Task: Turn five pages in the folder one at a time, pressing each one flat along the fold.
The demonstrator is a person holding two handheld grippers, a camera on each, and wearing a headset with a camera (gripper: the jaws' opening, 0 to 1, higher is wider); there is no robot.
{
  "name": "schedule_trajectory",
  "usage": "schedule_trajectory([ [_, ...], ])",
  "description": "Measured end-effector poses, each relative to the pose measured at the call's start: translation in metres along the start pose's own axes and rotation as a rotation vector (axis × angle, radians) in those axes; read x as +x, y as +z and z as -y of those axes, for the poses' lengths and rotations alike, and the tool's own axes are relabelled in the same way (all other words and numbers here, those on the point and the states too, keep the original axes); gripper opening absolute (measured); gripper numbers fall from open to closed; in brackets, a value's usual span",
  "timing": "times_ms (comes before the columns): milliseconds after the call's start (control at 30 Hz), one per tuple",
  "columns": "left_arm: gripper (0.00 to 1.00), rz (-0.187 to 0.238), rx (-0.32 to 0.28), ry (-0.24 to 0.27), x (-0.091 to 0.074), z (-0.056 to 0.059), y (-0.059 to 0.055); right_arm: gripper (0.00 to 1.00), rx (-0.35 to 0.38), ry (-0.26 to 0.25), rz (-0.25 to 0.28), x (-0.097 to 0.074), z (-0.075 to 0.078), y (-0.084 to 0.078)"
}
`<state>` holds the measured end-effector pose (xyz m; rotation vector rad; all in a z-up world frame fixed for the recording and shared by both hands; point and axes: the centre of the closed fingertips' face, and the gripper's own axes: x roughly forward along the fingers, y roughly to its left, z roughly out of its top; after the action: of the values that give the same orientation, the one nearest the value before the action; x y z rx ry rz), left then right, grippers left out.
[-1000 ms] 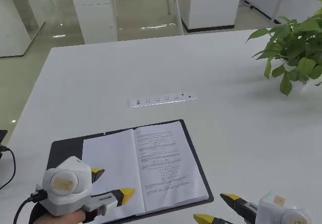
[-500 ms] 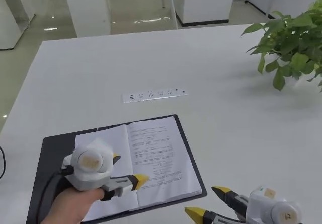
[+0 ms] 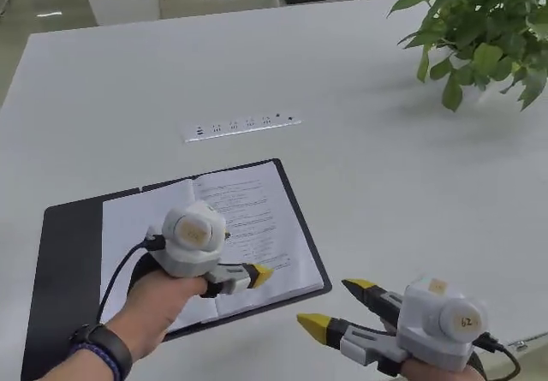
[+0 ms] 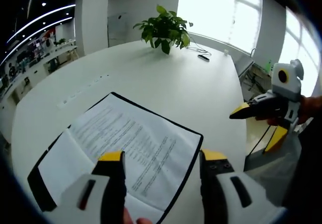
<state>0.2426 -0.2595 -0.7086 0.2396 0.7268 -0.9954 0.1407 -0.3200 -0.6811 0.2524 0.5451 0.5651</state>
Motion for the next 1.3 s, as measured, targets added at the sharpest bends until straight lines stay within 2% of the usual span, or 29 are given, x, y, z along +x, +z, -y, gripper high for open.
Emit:
schedule_trajectory([
  [133,0.61,-0.022,0.026,-0.019,0.02,0.011,0.0,0.64,0.006,-0.001,-0.001,-0.001,0.001,-0.002],
  [267,0.62,-0.031,0.025,-0.032,0.036,0.018,0.003,0.64,0.012,0.003,-0.002,-0.003,0.002,-0.003],
  [433,0.59,-0.04,0.053,-0.029,0.053,0.022,0.002,0.63,0.021,0.009,-0.014,-0.005,0.003,-0.006],
  [567,0.6,-0.085,0.07,-0.026,0.069,0.023,-0.012,0.63,0.023,0.018,-0.026,-0.005,0.005,-0.007],
  [700,0.6,-0.109,0.073,-0.023,0.076,0.024,-0.019,0.63,0.023,0.03,-0.038,-0.004,0.007,-0.007],
  [900,0.6,-0.154,0.111,0.007,0.082,0.019,-0.032,0.61,0.024,0.048,-0.059,0.001,0.008,-0.01],
  [1133,0.6,-0.143,0.119,0.019,0.082,0.017,-0.032,0.6,0.021,0.088,-0.086,0.01,0.007,-0.011],
  [1300,0.59,-0.136,0.121,0.022,0.082,0.016,-0.033,0.58,0.024,0.102,-0.092,0.017,0.011,-0.008],
])
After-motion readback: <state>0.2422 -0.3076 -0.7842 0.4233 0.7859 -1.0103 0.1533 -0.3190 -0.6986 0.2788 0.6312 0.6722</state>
